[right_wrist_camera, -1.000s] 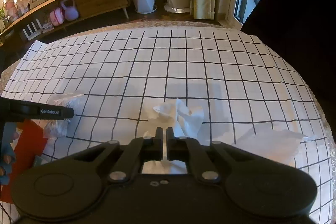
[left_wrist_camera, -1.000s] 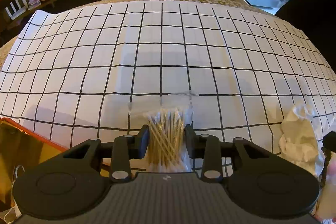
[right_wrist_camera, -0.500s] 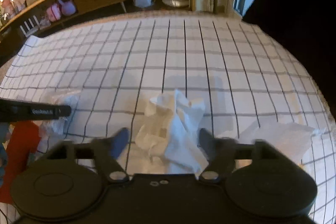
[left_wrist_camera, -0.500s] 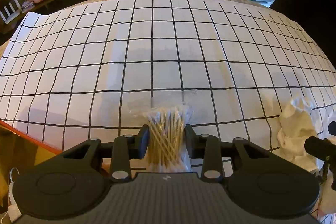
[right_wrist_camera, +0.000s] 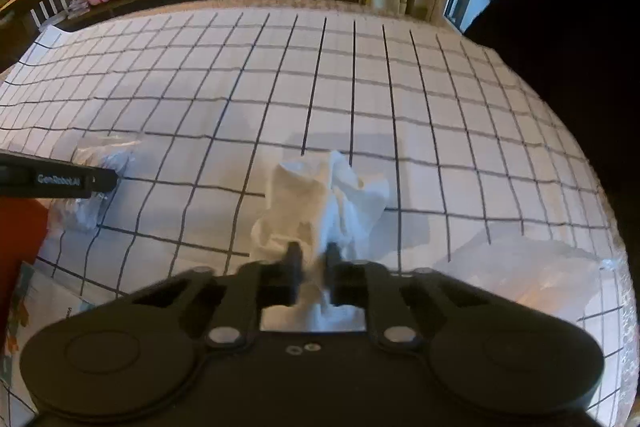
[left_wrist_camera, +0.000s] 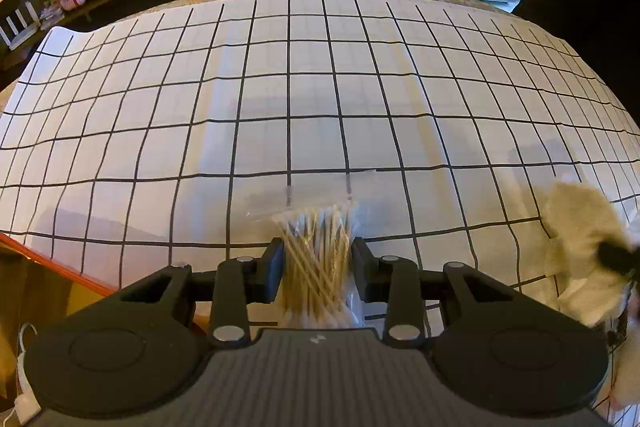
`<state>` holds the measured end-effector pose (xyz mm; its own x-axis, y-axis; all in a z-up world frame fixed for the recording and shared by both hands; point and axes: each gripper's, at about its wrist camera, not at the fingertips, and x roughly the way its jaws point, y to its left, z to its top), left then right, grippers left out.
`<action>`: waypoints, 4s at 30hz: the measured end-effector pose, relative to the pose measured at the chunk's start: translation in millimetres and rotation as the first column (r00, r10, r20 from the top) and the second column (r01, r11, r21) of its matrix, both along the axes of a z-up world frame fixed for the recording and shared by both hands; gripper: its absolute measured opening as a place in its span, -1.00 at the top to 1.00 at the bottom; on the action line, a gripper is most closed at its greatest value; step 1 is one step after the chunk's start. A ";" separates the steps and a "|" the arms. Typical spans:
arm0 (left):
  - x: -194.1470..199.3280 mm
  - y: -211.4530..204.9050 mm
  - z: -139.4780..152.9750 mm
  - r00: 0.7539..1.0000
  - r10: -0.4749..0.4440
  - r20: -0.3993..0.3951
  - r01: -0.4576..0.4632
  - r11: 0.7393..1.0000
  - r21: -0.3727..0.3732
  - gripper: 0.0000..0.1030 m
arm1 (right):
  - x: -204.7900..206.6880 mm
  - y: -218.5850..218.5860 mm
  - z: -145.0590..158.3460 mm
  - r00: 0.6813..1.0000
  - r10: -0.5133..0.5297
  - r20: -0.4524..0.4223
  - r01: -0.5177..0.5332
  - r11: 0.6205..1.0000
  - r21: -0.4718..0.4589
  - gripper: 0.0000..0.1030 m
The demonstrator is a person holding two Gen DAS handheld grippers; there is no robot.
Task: Organize soft objects
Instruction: 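Carry the swab bag and tissue with both tools over the tin box, then open the left tool dropping the swab bag while the right tool releases the tissue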
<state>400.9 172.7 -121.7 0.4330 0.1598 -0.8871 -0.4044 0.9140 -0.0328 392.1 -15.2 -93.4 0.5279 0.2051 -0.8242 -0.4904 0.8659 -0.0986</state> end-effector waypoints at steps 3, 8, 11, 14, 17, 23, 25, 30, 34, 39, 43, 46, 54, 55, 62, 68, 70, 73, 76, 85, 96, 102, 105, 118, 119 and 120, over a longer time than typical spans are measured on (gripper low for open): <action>-5.4 4.1 11.1 1.000 0.006 0.028 -0.005 1.000 -0.011 0.33 | -3.7 -6.9 21.0 0.998 -0.016 0.063 0.013 0.999 0.046 0.95; -13.8 12.4 39.1 0.997 0.003 0.073 -0.001 1.000 -0.031 0.34 | -13.1 -25.1 65.1 0.993 -0.047 0.109 0.028 0.984 0.174 0.96; -22.5 14.8 59.7 0.995 -0.007 0.100 0.011 0.999 -0.041 0.34 | -20.8 -33.9 90.4 0.991 -0.042 0.125 0.012 0.973 0.230 0.96; -35.2 15.5 81.2 0.992 -0.032 0.123 0.038 0.998 -0.043 0.34 | -35.5 -39.7 113.3 0.989 -0.019 0.146 -0.019 0.966 0.258 0.96; -49.4 14.1 99.9 0.989 -0.059 0.138 0.066 0.997 -0.042 0.34 | -52.1 -45.4 129.7 0.988 0.012 0.154 -0.055 0.958 0.282 0.96; -90.5 6.5 133.0 0.979 -0.130 0.157 0.134 0.991 -0.015 0.33 | -89.1 -37.1 158.9 0.978 0.092 0.188 -0.146 0.943 0.298 0.96; -104.8 4.4 141.1 0.976 -0.145 0.161 0.148 0.989 -0.006 0.33 | -102.9 -34.1 166.2 0.973 0.117 0.197 -0.174 0.937 0.301 0.96; -139.5 7.2 158.2 0.971 -0.174 0.166 0.173 0.985 0.025 0.33 | -137.2 -21.0 182.8 0.959 0.190 0.208 -0.250 0.915 0.318 0.96; -163.7 16.5 167.6 0.972 -0.175 0.160 0.172 0.985 0.034 0.33 | -160.6 -2.9 191.9 0.944 0.249 0.217 -0.311 0.892 0.327 0.96; -189.9 30.9 179.2 0.972 -0.176 0.154 0.169 0.984 0.054 0.33 | -185.6 23.6 196.1 0.921 0.327 0.210 -0.383 0.858 0.343 0.96; -204.6 44.5 182.7 0.972 -0.172 0.161 0.162 0.984 0.072 0.33 | -199.8 47.1 196.7 0.907 0.363 0.212 -0.417 0.839 0.349 0.96; -213.5 58.3 177.2 0.976 -0.157 0.151 0.146 0.986 0.076 0.33 | -203.4 66.7 191.8 0.900 0.386 0.203 -0.435 0.831 0.347 0.96; -223.5 93.7 140.9 0.988 -0.114 0.100 0.110 0.993 0.047 0.33 | -203.8 112.6 162.6 0.901 0.411 0.141 -0.434 0.843 0.317 0.96; -223.2 97.8 135.2 0.989 -0.111 0.093 0.108 0.993 0.041 0.33 | -200.5 118.6 157.5 0.902 0.411 0.130 -0.430 0.847 0.311 0.96; -212.9 112.3 97.6 0.993 -0.111 0.046 0.111 0.994 0.004 0.33 | -189.9 146.6 114.1 0.927 0.369 0.069 -0.374 0.888 0.268 0.96; -194.6 120.9 73.1 0.994 -0.103 0.038 0.103 0.995 0.021 0.33 | -170.9 159.2 82.3 0.942 0.331 0.048 -0.333 0.912 0.240 0.96; -186.8 124.7 67.6 0.995 -0.093 0.041 0.092 0.996 0.019 0.33 | -164.8 162.9 72.4 0.946 0.322 0.038 -0.322 0.920 0.225 0.96; -173.8 130.3 60.4 0.996 -0.083 0.043 0.083 0.996 0.012 0.33 | -159.3 162.3 60.0 0.950 0.312 0.020 -0.309 0.930 0.201 0.96; -162.9 131.9 52.8 0.996 -0.077 0.035 0.077 0.997 0.004 0.33 | -157.4 163.2 51.4 0.950 0.313 0.004 -0.308 0.932 0.192 0.96; -144.5 131.7 28.9 0.997 -0.076 -0.002 0.076 0.997 -0.002 0.33 | -168.1 177.4 31.6 0.932 0.361 -0.024 -0.354 0.923 0.152 0.96; -140.0 131.2 16.9 0.998 -0.053 -0.022 0.054 0.999 0.001 0.28 | -174.5 183.4 26.7 0.923 0.383 -0.038 -0.375 0.918 0.129 0.94; -143.5 132.5 20.4 1.000 -0.027 -0.012 0.027 1.000 0.008 -0.09 | -174.8 177.7 28.7 0.919 0.391 -0.051 -0.381 0.914 0.141 0.92; -147.1 133.7 27.1 1.000 -0.021 0.007 0.021 1.000 0.000 -0.12 | -175.0 174.4 31.8 0.920 0.389 -0.046 -0.379 0.914 0.148 0.90; -182.4 117.5 77.1 0.993 -0.045 0.107 0.040 0.998 0.051 -0.19 | -185.5 148.3 62.4 0.927 0.374 0.000 -0.365 0.905 0.219 0.72; -186.8 113.4 82.9 0.991 -0.056 0.120 0.049 0.997 0.058 -0.19 | -188.6 144.0 66.9 0.925 0.379 0.009 -0.371 0.901 0.224 0.71; -191.2 109.2 89.8 0.988 -0.074 0.136 0.065 0.996 0.066 -0.19 | -191.9 139.5 71.0 0.923 0.384 0.019 -0.378 0.898 0.228 0.70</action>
<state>209.7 281.8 -32.0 0.5629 0.1775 -0.8073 -0.3356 0.9416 -0.0269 200.2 124.3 -22.4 0.3522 0.5658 -0.7455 -0.7866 0.6106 0.0918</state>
